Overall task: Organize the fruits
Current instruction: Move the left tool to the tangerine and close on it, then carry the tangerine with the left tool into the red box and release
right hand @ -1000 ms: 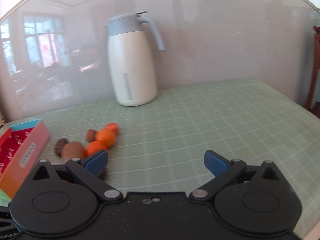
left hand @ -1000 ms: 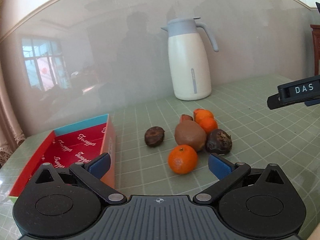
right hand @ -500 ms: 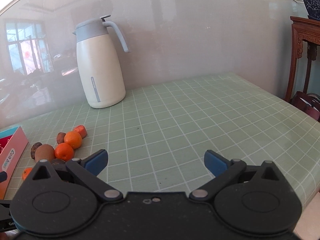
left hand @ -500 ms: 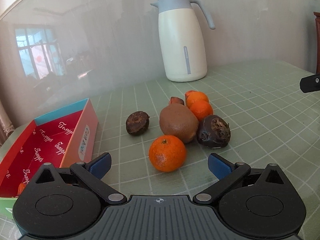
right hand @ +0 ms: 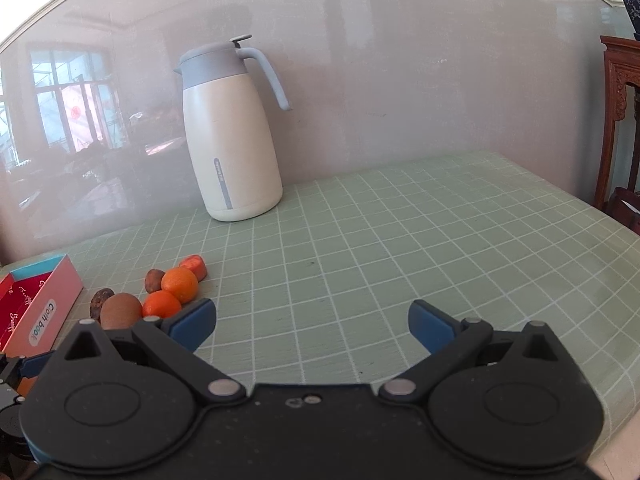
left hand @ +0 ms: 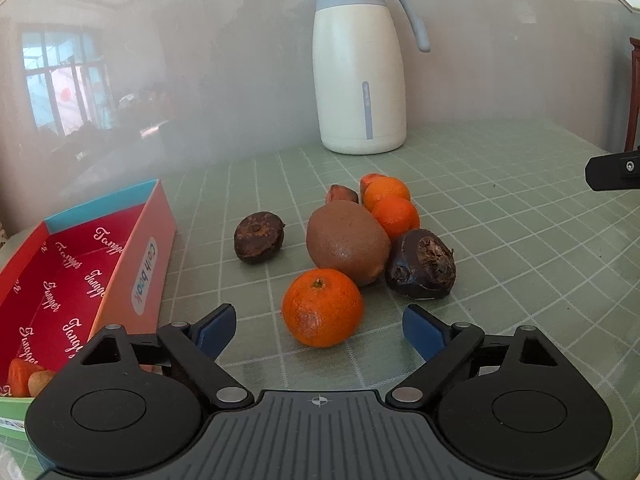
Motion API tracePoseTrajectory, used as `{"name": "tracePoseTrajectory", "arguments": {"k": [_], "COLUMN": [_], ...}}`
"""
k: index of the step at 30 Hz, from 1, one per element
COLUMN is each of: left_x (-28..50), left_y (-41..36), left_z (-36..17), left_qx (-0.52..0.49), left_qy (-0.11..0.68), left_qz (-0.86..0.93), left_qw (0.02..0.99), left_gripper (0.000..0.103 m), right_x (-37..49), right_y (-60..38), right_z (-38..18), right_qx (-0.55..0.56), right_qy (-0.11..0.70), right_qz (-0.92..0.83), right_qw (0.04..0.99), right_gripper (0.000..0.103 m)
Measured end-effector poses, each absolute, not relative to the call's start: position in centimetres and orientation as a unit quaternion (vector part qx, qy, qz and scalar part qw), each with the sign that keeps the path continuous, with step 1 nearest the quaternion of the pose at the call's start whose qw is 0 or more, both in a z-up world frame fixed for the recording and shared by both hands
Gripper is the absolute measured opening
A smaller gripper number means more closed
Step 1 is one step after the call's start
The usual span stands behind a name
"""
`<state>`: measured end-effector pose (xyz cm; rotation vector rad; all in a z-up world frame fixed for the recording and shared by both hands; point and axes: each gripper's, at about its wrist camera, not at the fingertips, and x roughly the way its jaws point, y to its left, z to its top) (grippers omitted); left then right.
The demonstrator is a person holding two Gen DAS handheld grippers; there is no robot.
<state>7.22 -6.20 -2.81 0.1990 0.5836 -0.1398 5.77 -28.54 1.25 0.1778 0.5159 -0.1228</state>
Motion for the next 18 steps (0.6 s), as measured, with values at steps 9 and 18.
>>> {"name": "tracePoseTrajectory", "arguments": {"k": [9,18], "left_x": [7.5,6.6], "left_y": [-6.4,-6.5], "left_z": [-2.9,-2.6], "left_qx": [0.093,0.101], "left_qy": [0.289,0.265], "left_qz": [-0.076,-0.073], "left_qw": [0.950,0.956], "left_gripper": [0.047,0.044], "right_x": [5.9,5.9], "right_y": [-28.5,-28.1], "right_z": [0.9,0.9], "right_qx": [0.082,0.076], "right_qy": [0.259,0.260], "right_qz": [-0.075,-0.068], "right_qw": [0.959,0.960], "right_gripper": [0.103,0.103]}}
